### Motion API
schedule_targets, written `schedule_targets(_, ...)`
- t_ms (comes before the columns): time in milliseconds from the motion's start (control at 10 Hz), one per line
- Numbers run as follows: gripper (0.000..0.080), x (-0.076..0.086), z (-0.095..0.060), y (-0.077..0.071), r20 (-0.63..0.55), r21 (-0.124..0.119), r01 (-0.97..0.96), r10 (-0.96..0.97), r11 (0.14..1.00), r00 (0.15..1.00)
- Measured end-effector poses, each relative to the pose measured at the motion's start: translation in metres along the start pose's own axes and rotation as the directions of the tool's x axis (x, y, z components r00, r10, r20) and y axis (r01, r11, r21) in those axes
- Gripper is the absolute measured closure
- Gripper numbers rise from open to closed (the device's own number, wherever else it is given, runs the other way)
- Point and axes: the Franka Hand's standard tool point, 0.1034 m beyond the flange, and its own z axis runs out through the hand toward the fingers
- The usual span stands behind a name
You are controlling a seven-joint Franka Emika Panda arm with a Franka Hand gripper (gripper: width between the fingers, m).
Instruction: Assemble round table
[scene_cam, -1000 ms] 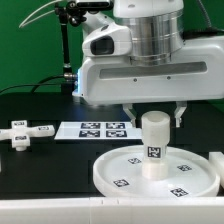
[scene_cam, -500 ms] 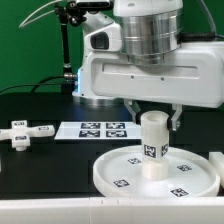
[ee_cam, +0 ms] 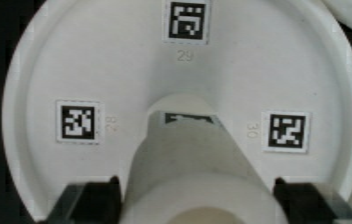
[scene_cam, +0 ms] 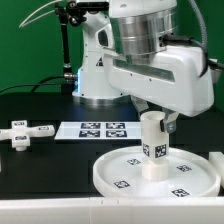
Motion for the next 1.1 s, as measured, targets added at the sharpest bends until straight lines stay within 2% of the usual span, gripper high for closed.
schedule_targets(300, 0.039, -0.006, 0.001, -0.001, 0.004, 0.039, -0.224, 0.224, 0.974, 0.975)
schedule_targets(600, 0.039, -0.011, 0.001, -0.003, 0.036, 0.041, -0.391, 0.39, 0.919, 0.92)
schedule_targets(800, 0.039, -0.012, 0.002, -0.004, 0.037, 0.042, -0.335, 0.333, 0.941, 0.942)
schedule_targets(900, 0.0219, -0.014, 0.003, -0.003, 0.037, 0.036, -0.321, 0.32, 0.946, 0.947)
schedule_targets(1000, 0.0219, -0.015, 0.003, -0.003, 0.034, 0.038, -0.234, 0.233, 0.971, 0.972)
schedule_targets(1100, 0.0162, -0.015, 0.003, -0.003, 0.032, 0.041, -0.163, 0.162, 0.986, 0.986)
